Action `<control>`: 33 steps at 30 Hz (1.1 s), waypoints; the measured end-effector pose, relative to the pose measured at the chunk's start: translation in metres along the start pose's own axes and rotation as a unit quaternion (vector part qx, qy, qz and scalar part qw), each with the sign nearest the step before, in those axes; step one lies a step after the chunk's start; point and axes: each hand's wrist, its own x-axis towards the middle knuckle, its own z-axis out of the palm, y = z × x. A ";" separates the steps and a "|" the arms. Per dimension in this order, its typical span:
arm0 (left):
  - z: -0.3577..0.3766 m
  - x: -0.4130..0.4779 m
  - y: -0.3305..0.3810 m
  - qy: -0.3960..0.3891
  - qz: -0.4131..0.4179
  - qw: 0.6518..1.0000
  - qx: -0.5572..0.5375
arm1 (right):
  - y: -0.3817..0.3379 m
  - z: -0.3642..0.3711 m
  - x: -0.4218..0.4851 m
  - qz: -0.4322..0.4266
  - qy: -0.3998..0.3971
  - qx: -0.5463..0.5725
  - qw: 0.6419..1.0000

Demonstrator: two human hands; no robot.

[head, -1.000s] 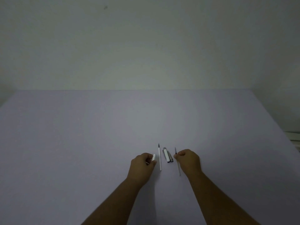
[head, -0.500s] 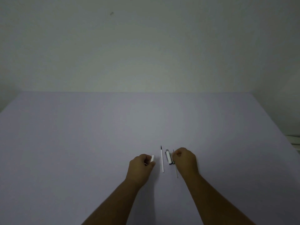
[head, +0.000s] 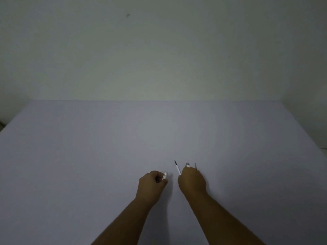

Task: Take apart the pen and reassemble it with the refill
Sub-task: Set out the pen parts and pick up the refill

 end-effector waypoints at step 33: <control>0.022 -0.013 0.045 -0.030 0.084 0.995 0.045 | 0.035 -0.060 0.000 0.010 0.005 0.527 0.849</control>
